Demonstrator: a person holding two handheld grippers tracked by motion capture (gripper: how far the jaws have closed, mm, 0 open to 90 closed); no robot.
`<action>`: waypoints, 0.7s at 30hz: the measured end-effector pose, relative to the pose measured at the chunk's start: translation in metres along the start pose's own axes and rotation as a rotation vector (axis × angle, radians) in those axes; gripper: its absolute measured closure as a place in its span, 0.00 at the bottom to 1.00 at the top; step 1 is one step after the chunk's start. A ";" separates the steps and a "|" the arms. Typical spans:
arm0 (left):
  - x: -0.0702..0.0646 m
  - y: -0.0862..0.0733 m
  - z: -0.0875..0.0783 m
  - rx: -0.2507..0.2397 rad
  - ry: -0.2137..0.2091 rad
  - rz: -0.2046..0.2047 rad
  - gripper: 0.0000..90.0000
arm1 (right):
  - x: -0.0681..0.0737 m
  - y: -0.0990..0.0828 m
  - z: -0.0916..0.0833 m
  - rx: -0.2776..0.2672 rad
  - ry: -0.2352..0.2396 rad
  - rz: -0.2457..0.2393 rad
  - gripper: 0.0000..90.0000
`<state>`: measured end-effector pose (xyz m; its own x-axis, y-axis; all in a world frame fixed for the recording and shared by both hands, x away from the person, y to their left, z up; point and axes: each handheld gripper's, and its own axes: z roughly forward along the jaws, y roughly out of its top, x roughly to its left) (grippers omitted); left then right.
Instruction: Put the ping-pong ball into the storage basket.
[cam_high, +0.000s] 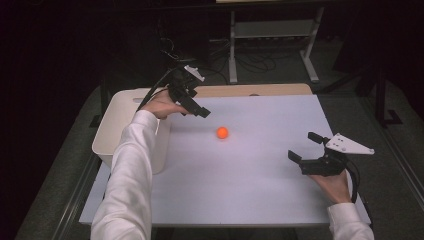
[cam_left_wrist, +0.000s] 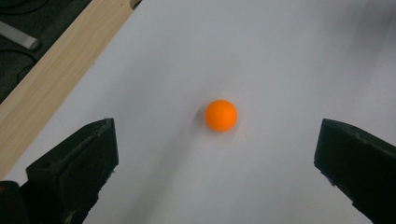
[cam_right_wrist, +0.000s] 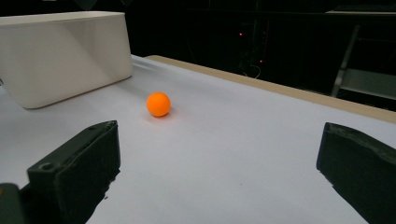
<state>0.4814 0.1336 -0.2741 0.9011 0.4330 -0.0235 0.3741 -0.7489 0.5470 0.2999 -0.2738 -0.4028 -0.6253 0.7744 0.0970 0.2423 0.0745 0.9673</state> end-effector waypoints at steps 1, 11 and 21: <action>0.000 0.001 0.001 0.006 -0.006 0.002 0.00 | 0.000 0.000 0.000 0.002 0.000 0.003 0.00; -0.001 0.006 0.018 0.035 -0.026 0.010 0.00 | 0.000 0.000 0.000 0.003 -0.001 0.005 0.00; 0.001 0.005 0.029 0.052 -0.031 -0.002 0.00 | -0.001 0.000 -0.001 -0.003 -0.010 0.000 0.00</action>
<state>0.4905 0.1157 -0.2955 0.9062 0.4197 -0.0510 0.3864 -0.7731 0.5030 0.2996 -0.2747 -0.4027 -0.6179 0.7805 0.0951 0.2403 0.0723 0.9680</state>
